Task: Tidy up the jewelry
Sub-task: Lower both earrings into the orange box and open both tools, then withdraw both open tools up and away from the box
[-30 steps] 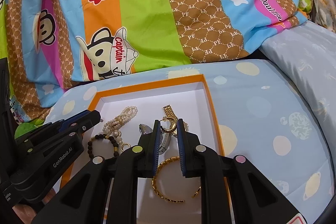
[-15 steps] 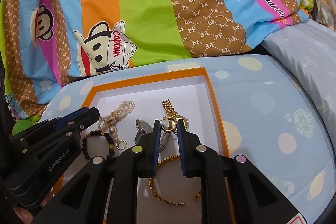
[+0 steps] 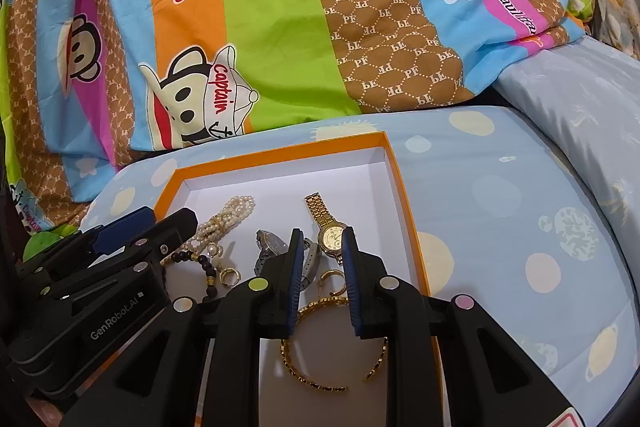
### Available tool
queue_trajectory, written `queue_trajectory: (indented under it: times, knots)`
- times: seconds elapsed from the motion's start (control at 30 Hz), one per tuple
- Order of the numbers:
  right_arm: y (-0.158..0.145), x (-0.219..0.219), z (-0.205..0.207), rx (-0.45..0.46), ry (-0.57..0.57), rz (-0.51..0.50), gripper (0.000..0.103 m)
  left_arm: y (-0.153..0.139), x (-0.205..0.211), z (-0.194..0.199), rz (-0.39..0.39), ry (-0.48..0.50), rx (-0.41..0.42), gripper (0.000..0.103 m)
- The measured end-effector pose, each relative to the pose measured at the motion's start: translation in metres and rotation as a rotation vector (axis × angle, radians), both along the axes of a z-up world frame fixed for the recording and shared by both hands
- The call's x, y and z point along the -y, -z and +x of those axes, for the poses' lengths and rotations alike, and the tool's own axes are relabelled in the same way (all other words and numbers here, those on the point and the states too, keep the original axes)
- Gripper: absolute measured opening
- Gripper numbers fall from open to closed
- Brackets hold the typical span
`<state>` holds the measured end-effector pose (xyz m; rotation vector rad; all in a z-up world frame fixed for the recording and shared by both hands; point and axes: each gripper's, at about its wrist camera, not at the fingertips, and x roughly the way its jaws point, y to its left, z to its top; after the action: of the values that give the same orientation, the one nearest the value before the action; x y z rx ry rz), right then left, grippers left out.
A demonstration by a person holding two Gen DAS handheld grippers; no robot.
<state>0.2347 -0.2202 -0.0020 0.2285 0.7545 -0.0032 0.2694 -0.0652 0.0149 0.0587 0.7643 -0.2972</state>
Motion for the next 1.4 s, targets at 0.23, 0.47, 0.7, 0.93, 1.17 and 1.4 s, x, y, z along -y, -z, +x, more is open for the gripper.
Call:
queue_trajectory:
  times: [0.23, 0.47, 0.7, 0.93, 1.17, 1.4]
  knots:
    - [0.000, -0.001, 0.000, -0.001, 0.000, -0.002, 0.020, 0.001, 0.000, 0.000, -0.002, -0.005, -0.005, 0.045]
    - [0.004, 0.002, -0.008, -0.020, 0.006, 0.002, 0.020, 0.002, -0.002, -0.004, 0.000, -0.005, -0.011, 0.045]
    - [0.012, 0.008, -0.048, -0.064, 0.022, 0.010, 0.019, -0.001, -0.016, -0.042, -0.006, 0.022, -0.021, 0.045]
    - [0.011, 0.001, -0.075, -0.065, 0.038, -0.038, 0.015, 0.015, -0.018, -0.069, 0.048, 0.040, -0.047, 0.044]
    - [0.010, -0.013, -0.101, -0.094, 0.024, -0.049, 0.013, 0.017, -0.024, -0.099, 0.082, 0.052, -0.036, 0.044]
    - [0.009, -0.020, -0.135, -0.110, 0.021, -0.043, 0.013, 0.016, -0.032, -0.132, 0.071, 0.071, -0.053, 0.043]
